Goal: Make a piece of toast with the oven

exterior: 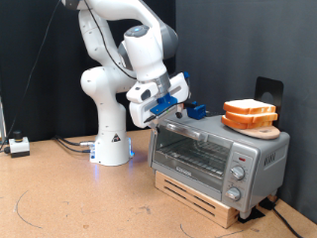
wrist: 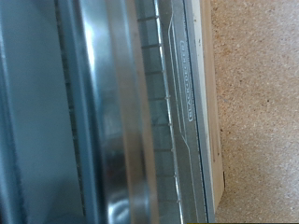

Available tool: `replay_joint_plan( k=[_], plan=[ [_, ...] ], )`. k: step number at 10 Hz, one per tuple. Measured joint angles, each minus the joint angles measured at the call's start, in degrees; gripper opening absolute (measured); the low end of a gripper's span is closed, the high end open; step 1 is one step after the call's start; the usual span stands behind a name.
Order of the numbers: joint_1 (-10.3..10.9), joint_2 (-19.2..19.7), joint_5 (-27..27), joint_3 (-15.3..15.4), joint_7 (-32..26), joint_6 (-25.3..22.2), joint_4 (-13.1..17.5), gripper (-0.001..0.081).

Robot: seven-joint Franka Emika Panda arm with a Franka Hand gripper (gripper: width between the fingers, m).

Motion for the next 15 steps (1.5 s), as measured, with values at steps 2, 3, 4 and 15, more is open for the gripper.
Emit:
replay_joint_plan(
  k=[2, 3, 4, 15],
  plan=[
    [0.43, 1.97, 0.04, 0.0, -0.65, 0.05, -0.13, 0.081],
    [0.43, 2.6, 0.04, -0.09, -1.41, 0.05, -0.33, 0.081],
    [0.41, 2.99, 0.04, -0.33, -2.1, 0.04, -0.56, 0.081],
    [-6.9, 9.63, -6.0, -3.56, -0.23, 3.62, 2.55, 0.081]
  ],
)
